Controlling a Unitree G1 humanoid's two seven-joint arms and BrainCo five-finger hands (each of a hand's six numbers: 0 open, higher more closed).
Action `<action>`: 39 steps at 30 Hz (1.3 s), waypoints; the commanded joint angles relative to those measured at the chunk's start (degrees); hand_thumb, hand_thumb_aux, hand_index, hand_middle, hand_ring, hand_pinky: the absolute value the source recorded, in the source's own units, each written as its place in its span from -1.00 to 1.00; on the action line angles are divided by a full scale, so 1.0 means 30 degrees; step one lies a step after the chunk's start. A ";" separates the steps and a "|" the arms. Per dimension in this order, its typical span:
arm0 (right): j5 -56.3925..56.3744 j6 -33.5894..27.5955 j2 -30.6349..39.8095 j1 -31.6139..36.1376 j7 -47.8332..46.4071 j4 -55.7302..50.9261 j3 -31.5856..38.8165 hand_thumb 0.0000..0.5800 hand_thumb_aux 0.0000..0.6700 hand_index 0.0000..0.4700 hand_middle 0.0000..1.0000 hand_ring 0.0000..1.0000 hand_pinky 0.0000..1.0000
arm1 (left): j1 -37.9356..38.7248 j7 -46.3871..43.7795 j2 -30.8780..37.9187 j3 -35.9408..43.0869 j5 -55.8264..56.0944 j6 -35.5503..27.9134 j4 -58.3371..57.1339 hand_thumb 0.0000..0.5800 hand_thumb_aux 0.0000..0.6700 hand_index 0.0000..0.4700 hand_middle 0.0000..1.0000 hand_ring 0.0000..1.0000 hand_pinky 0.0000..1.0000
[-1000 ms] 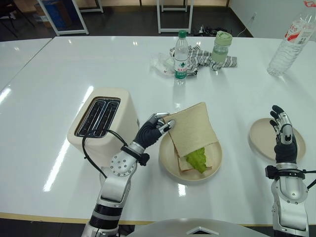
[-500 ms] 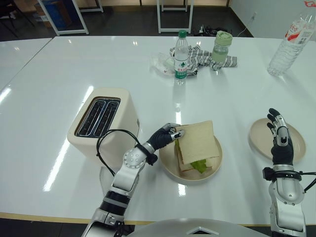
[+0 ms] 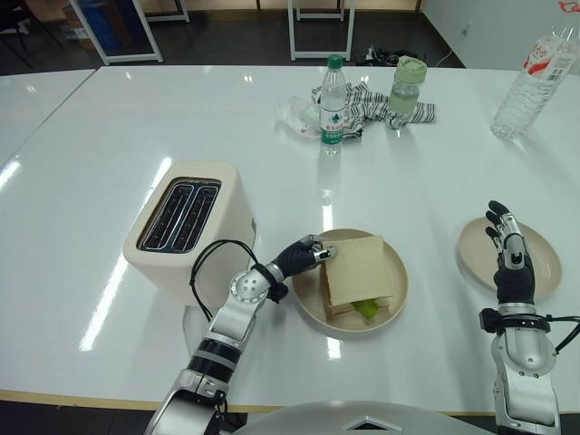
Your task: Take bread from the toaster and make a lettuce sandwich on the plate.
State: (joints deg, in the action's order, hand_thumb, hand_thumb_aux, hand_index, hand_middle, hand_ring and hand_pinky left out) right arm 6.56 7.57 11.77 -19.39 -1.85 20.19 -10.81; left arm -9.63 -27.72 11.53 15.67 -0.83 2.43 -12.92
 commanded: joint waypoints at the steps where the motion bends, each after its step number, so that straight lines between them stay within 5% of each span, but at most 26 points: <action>1: 0.2078 0.1670 0.0724 -0.0630 -0.0325 0.0642 0.1173 -1.00 -1.00 -1.00 -1.00 -1.00 -1.00 | -0.0192 -0.0038 0.0035 0.0213 -0.0502 0.0038 -0.0722 1.00 1.00 1.00 1.00 1.00 1.00; 7: 0.8710 0.5942 0.2269 -0.1954 -0.0401 0.2028 0.4873 -1.00 -1.00 -1.00 -1.00 -1.00 -1.00 | -0.0187 -0.0121 0.0075 0.0241 -0.0685 0.0130 -0.0907 1.00 1.00 1.00 1.00 1.00 1.00; 12: 1.5080 0.7263 0.2941 -0.1878 0.0465 0.1822 0.7444 -1.00 -1.00 -1.00 -1.00 -1.00 -1.00 | -0.0211 -0.0195 0.0138 0.0215 -0.0742 0.0142 -0.1009 1.00 1.00 1.00 1.00 1.00 1.00; 21: 2.0498 0.5116 0.4570 -0.0417 0.0110 -0.0719 0.8487 -1.00 -1.00 -1.00 -1.00 -1.00 -1.00 | -0.0210 -0.0219 0.0128 0.0169 -0.0721 0.0114 -0.1165 1.00 1.00 1.00 1.00 1.00 1.00; 36: 2.0297 0.2556 0.5740 -0.1344 -0.3690 -0.1950 1.1665 -1.00 -1.00 -1.00 -1.00 -1.00 -1.00 | -0.0058 0.0256 0.0441 0.0385 -0.1853 0.0341 -0.0611 1.00 1.00 1.00 1.00 1.00 1.00; 37: 2.0309 0.2415 0.5804 -0.1298 -0.3728 -0.1992 1.1790 -1.00 -1.00 -1.00 -1.00 -1.00 -1.00 | 0.0039 0.0573 0.0459 0.0413 -0.2186 0.0240 -0.0295 0.98 0.82 0.82 1.00 1.00 1.00; 38: 2.0323 0.2247 0.5844 -0.1256 -0.3751 -0.2072 1.1876 -1.00 -1.00 -1.00 -1.00 -1.00 -1.00 | 0.0246 0.0915 0.0463 0.0391 -0.2498 0.0281 0.0449 -1.00 -1.00 -1.00 -1.00 -1.00 -1.00; 39: 2.0438 0.2027 0.5870 -0.1179 -0.3714 -0.2203 1.1951 -1.00 -1.00 -1.00 -1.00 -1.00 -1.00 | 0.0478 0.1257 0.0606 0.0497 -0.3053 0.0514 0.1382 -1.00 -1.00 -1.00 -1.00 -1.00 -1.00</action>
State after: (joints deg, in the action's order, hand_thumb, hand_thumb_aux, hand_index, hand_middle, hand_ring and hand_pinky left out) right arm 65.36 15.13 26.62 -19.89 -4.79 19.49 22.03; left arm -9.55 -25.87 12.44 17.01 -8.08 3.39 -14.08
